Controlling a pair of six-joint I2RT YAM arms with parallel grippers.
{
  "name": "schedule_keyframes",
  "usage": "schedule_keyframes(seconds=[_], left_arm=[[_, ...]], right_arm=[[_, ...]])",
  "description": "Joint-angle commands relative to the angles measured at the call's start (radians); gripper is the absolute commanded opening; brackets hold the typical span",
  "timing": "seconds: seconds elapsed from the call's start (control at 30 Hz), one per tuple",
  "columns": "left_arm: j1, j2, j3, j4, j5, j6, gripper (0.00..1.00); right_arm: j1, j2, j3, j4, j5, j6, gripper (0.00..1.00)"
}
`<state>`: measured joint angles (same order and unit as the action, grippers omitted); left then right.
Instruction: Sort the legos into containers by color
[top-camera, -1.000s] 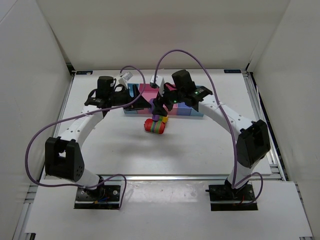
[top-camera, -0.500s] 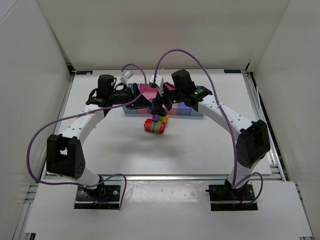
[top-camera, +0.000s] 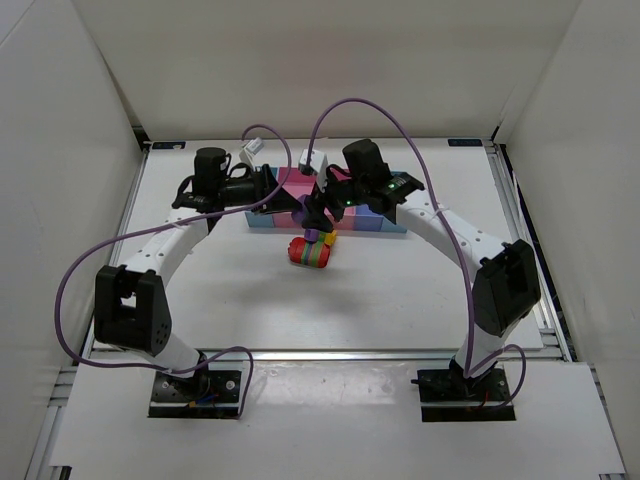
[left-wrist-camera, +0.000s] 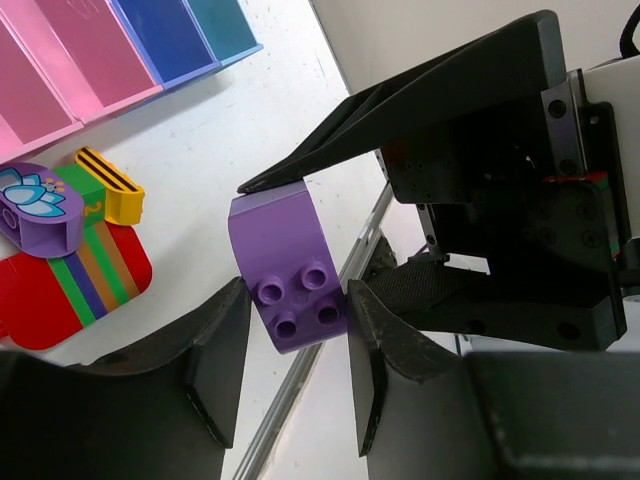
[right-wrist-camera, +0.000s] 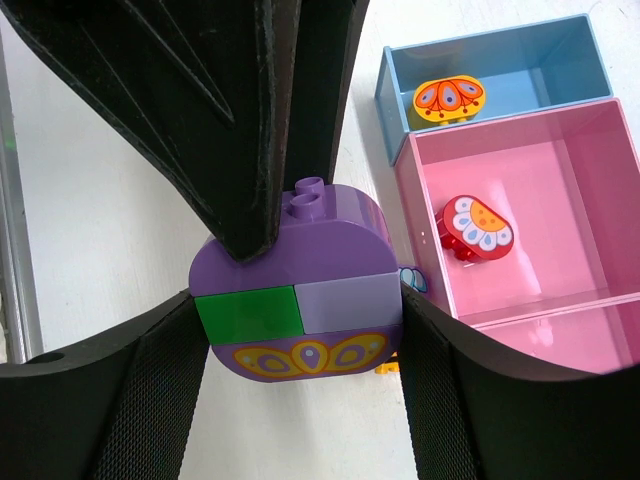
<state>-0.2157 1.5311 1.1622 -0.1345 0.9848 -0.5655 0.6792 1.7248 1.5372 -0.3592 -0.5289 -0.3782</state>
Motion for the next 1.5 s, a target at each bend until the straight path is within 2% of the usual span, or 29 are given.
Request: schedule_keyframes(seconds=[0.0, 0.27, 1.0, 1.17, 1.27, 1.47], left_arm=[[-0.013, -0.011, 0.01, 0.044, 0.074, 0.015, 0.27], [0.032, -0.025, -0.016, 0.076, 0.051, -0.016, 0.18], [0.13, -0.078, -0.078, 0.176, 0.074, -0.119, 0.16], [0.104, -0.065, -0.061, 0.165, 0.039, -0.096, 0.17], [0.059, -0.032, -0.01, 0.096, -0.018, -0.025, 0.18], [-0.039, 0.121, 0.117, 0.093, -0.126, -0.01, 0.2]], right_arm=[[0.007, -0.025, 0.012, 0.051, -0.026, 0.024, 0.0], [0.003, -0.076, -0.063, 0.048, 0.013, -0.004, 0.0], [-0.009, -0.133, -0.195, -0.01, 0.038, -0.042, 0.0], [-0.027, -0.171, -0.213, -0.046, 0.063, -0.036, 0.0], [-0.059, -0.229, -0.242, -0.102, 0.096, -0.018, 0.0], [-0.147, -0.39, -0.342, -0.234, 0.142, -0.027, 0.0]])
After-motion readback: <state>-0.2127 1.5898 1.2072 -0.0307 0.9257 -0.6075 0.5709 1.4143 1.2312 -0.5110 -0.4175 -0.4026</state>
